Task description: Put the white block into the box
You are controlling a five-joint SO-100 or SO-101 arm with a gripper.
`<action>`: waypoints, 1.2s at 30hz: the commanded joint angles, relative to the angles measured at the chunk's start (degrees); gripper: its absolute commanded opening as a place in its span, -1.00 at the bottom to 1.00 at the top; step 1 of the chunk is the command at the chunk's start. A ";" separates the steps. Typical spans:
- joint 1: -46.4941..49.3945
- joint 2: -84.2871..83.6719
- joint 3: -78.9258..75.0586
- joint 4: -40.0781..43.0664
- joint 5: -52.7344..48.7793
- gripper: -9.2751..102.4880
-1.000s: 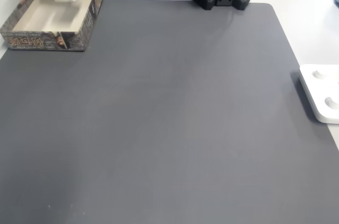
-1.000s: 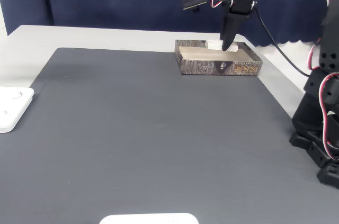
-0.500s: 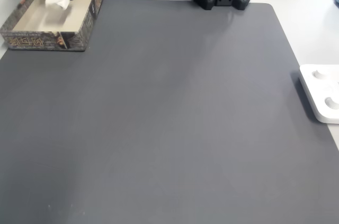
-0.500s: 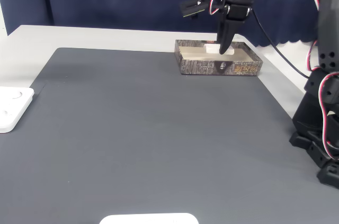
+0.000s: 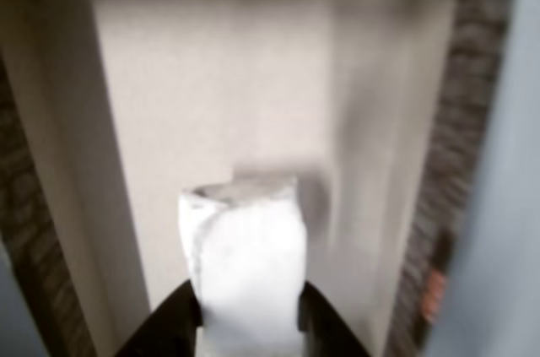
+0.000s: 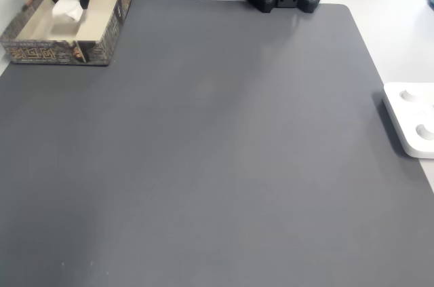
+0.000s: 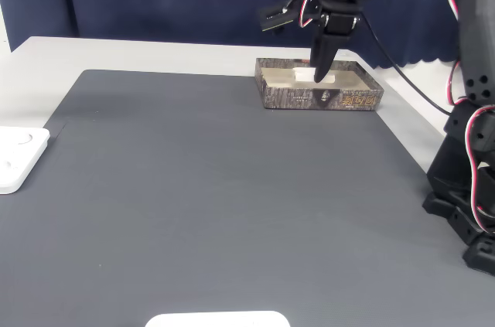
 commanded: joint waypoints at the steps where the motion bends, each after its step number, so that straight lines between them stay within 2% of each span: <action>1: -0.79 0.62 -4.04 -0.44 0.35 -0.86; 24: -1.32 -1.14 -4.04 -2.11 0.35 -0.76; 36: -1.49 -1.58 -3.43 -6.06 0.62 -0.37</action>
